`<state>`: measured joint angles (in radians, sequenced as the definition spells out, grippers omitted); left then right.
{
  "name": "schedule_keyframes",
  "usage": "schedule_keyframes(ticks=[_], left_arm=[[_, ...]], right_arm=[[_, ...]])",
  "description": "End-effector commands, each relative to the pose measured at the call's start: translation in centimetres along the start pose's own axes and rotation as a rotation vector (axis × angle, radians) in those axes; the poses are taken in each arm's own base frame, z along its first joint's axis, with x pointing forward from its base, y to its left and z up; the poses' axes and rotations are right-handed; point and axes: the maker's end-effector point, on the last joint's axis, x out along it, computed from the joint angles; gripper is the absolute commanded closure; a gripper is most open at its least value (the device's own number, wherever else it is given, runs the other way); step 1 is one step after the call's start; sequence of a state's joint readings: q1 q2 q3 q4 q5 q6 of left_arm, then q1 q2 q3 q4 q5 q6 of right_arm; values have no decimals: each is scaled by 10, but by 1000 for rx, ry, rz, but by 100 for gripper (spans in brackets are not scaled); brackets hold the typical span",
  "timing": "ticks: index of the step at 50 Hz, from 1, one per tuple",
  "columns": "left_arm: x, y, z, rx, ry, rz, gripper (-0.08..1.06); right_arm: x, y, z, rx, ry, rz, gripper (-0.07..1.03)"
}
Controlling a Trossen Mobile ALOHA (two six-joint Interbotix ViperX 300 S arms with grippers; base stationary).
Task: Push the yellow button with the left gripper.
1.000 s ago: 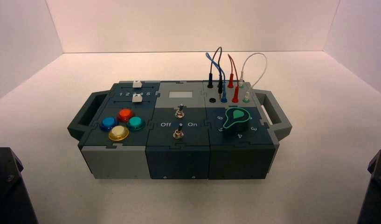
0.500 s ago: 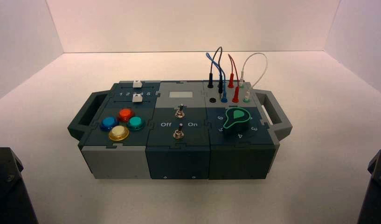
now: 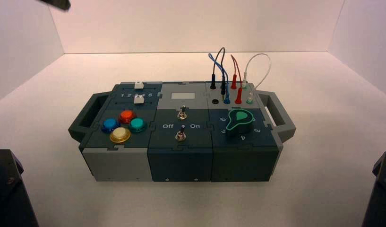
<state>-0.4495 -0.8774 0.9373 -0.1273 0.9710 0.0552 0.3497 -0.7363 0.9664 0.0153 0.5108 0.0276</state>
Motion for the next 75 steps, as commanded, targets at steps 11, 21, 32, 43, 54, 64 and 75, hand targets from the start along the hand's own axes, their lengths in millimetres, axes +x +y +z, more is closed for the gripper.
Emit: schedule_keyframes(ticks=[11, 21, 32, 43, 54, 64, 75], left_arm=[[4, -29, -8, 73, 107, -91, 101], [24, -34, -14, 79, 222, -98, 101], [38, -48, -20, 89, 308, -128, 101], [55, -56, -30, 69, 404, -144, 101], [66, -60, -39, 26, 465, -161, 101], [78, -63, -44, -20, 480, -171, 101], [93, -61, -56, -42, 540, -157, 101]], right_arm=[[12, 41, -3, -109, 94, 103, 99], [13, 79, -17, -212, 148, 198, 99], [12, 91, -22, -244, 164, 229, 99], [11, 96, -23, -260, 165, 239, 99], [11, 96, -21, -261, 161, 240, 99], [10, 96, -21, -261, 157, 241, 99], [10, 96, -21, -261, 156, 241, 99]])
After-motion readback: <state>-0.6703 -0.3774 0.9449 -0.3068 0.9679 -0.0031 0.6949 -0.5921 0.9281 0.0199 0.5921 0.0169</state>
